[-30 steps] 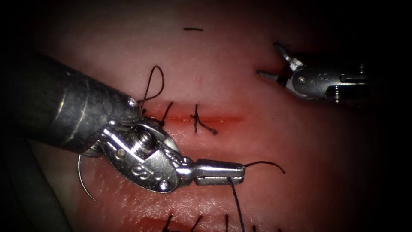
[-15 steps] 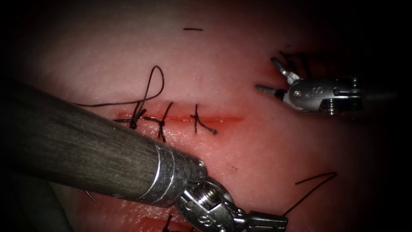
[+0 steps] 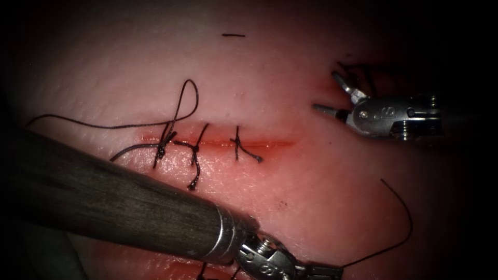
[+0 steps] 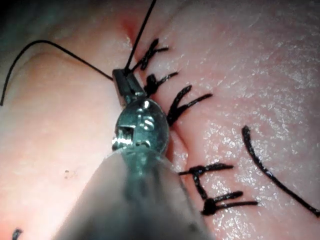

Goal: Wound Closure
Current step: Drop the suture end from the left gripper

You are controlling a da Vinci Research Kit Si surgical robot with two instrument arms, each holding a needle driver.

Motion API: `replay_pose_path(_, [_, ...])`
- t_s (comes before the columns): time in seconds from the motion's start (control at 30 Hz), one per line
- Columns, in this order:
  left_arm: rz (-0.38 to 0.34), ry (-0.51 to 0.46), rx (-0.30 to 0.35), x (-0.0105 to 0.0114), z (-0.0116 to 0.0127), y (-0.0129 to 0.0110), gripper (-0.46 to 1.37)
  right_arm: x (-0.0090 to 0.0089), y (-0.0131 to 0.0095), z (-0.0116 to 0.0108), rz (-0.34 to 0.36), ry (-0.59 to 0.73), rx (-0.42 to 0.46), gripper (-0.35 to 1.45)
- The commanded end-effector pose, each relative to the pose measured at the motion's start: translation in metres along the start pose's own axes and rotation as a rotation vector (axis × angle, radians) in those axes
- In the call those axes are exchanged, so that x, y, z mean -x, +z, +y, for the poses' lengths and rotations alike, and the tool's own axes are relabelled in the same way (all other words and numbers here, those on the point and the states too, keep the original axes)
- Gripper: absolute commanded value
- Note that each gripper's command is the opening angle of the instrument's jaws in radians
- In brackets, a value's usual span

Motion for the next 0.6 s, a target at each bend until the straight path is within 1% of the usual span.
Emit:
replay_pose_path(0.03, [-0.008,-0.047,0.017,0.0002,0.0004,-0.0001,-0.35,0.0000,0.0001,-0.0001,-0.001,0.003,0.000,0.78])
replay_pose_path(0.07, [-0.025,-0.124,0.032,0.0004,0.0004,-0.0001,-0.35,0.0000,0.0001,-0.0001,-0.001,0.003,0.000,0.78])
replay_pose_path(0.1, [-0.047,-0.159,0.044,0.0005,0.0003,-0.0001,-0.18,0.0000,0.0001,-0.0001,-0.001,0.003,0.000,0.79])
replay_pose_path(0.17, [-0.112,-0.219,0.061,0.0007,0.0003,-0.0001,0.20,0.0000,0.0000,-0.0002,-0.001,0.003,0.001,0.81])
replay_pose_path(0.2, [-0.162,-0.243,0.059,0.0008,0.0003,-0.0001,0.43,0.0000,0.0000,-0.0002,-0.001,0.002,0.001,0.81])
replay_pose_path(0.23, [-0.208,-0.277,0.047,0.0009,0.0003,-0.0001,0.60,0.0000,0.0001,-0.0003,-0.001,0.002,0.001,0.81])
replay_pose_path(0.27, [-0.228,-0.282,0.039,0.0009,0.0003,-0.0002,0.64,0.0000,0.0001,-0.0003,-0.001,0.002,0.002,0.82])
replay_pose_path(0.3, [-0.260,-0.292,0.014,0.0009,0.0003,-0.0003,0.54,0.0000,0.0001,-0.0004,0.000,0.002,0.002,0.84])
replay_pose_path(0.37, [-0.295,-0.302,-0.019,0.0009,0.0003,-0.0005,0.44,0.0001,0.0001,-0.0005,-0.003,0.007,0.001,0.85])
replay_pose_path(0.4, [-0.309,-0.304,-0.039,0.0008,0.0003,-0.0009,0.45,0.0001,0.0001,-0.0006,-0.003,0.007,0.001,0.85])
replay_pose_path(0.43, [-0.312,-0.307,-0.044,0.0007,0.0003,-0.0013,0.48,0.0001,0.0001,-0.0006,-0.003,0.007,0.001,0.85])
replay_pose_path(0.6, [-0.336,-0.334,-0.048,-0.0002,0.0000,-0.0034,0.42,0.0001,0.0001,-0.0007,-0.005,0.006,0.000,0.86])
